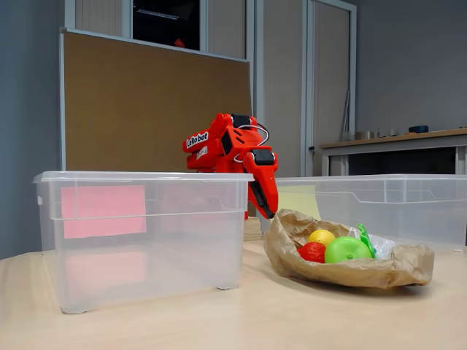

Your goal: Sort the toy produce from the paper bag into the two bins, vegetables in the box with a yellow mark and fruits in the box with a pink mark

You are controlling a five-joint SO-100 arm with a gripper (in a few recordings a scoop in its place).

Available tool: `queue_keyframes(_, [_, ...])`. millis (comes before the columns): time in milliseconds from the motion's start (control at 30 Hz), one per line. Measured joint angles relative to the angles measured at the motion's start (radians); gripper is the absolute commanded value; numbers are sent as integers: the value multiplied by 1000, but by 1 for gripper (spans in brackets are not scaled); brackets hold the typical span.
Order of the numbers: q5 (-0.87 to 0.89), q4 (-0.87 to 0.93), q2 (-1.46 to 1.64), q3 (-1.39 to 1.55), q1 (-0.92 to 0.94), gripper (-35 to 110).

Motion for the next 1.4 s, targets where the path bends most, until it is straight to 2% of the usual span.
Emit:
queue_keyframes(567, [0, 0, 0, 0, 5, 0])
queue_keyframes(833, [0, 0, 0, 0, 115, 0])
queue_keyframes(1033, [-156, 9, 9, 0, 67, 0])
queue_keyframes(1267, [-146, 38, -104, -209, 14, 0])
queue_keyframes(1400, [-219, 35, -295, -376, -14, 1])
